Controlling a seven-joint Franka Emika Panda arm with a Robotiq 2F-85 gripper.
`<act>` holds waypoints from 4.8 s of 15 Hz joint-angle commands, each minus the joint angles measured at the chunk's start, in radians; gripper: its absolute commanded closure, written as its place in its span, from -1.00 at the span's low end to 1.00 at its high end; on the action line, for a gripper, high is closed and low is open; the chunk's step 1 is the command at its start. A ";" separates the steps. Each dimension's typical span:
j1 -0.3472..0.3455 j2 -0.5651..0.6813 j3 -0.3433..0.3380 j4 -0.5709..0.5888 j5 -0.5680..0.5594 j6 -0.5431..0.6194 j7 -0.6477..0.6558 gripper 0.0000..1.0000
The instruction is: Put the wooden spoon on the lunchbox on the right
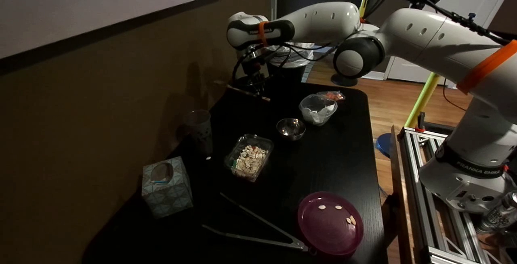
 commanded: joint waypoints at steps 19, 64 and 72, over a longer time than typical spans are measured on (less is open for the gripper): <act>0.092 -0.173 -0.064 -0.015 -0.097 -0.133 0.182 0.87; -0.142 -0.112 0.054 0.015 0.210 -0.396 0.381 0.48; -0.060 -0.046 0.053 0.012 0.179 -0.580 0.326 0.87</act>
